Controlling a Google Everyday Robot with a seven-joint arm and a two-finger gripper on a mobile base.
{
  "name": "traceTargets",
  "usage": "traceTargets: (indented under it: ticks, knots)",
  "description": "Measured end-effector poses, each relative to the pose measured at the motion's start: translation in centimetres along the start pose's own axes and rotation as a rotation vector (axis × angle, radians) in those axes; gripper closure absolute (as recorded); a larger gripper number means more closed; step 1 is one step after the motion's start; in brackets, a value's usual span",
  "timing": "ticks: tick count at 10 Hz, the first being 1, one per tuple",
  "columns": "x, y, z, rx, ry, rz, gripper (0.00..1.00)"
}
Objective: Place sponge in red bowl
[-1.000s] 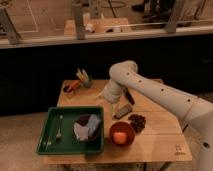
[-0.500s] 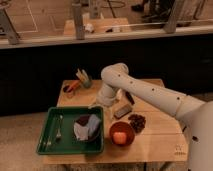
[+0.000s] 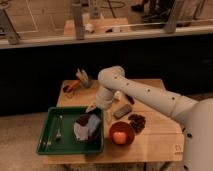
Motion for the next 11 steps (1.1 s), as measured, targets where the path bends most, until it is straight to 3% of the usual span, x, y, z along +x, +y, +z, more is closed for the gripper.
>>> traceTargets:
  ticks: [4,9,11]
  knots:
    - [-0.4,-0.2,0.9,-0.006,0.008,0.002,0.22]
    - [1.3,0.9,1.6,-0.044,0.056,0.016,0.71]
    - [2.3,1.7,1.5,-0.054,0.069,0.040,0.82]
